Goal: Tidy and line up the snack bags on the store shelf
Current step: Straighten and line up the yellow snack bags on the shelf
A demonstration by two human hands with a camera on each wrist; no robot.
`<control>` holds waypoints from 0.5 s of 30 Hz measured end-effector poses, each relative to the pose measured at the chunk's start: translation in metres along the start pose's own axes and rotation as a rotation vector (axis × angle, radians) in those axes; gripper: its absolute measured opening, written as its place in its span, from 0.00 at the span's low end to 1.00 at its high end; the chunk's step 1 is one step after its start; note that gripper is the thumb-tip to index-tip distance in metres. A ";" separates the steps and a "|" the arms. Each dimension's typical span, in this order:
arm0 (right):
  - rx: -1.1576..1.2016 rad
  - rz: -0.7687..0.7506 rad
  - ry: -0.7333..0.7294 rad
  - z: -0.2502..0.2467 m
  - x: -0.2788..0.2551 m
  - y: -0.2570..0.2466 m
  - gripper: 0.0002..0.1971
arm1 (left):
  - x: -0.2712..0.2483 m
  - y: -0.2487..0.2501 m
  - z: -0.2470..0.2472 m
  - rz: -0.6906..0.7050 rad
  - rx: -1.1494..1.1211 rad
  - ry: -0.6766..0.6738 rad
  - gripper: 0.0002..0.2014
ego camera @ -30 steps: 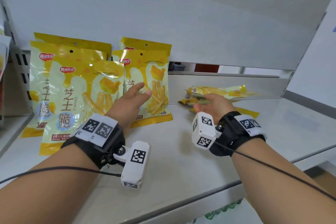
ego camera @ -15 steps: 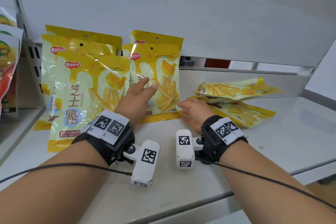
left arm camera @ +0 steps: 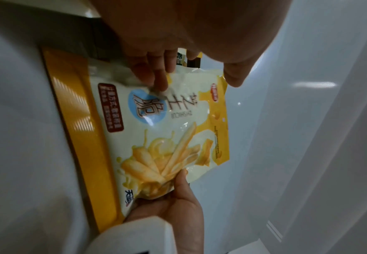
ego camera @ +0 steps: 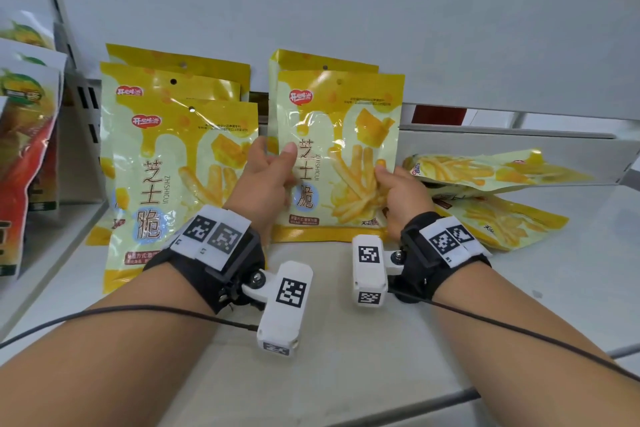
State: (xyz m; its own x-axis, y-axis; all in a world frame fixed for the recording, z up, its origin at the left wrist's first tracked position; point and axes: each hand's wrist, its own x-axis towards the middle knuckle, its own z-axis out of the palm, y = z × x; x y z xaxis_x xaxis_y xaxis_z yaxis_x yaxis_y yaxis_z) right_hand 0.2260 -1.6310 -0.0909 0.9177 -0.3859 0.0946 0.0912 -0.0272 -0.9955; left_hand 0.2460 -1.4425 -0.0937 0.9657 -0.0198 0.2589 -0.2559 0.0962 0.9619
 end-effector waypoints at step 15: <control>0.392 0.005 -0.209 0.003 0.006 -0.010 0.19 | 0.002 0.004 -0.012 0.062 -0.063 0.086 0.02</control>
State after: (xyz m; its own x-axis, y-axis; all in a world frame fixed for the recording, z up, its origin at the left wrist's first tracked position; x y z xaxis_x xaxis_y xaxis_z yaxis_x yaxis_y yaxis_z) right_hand 0.2319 -1.6304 -0.0808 0.9731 -0.1898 0.1304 0.1899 0.3418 -0.9204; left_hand 0.2476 -1.4306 -0.0906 0.9490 0.0732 0.3066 -0.3146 0.1566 0.9362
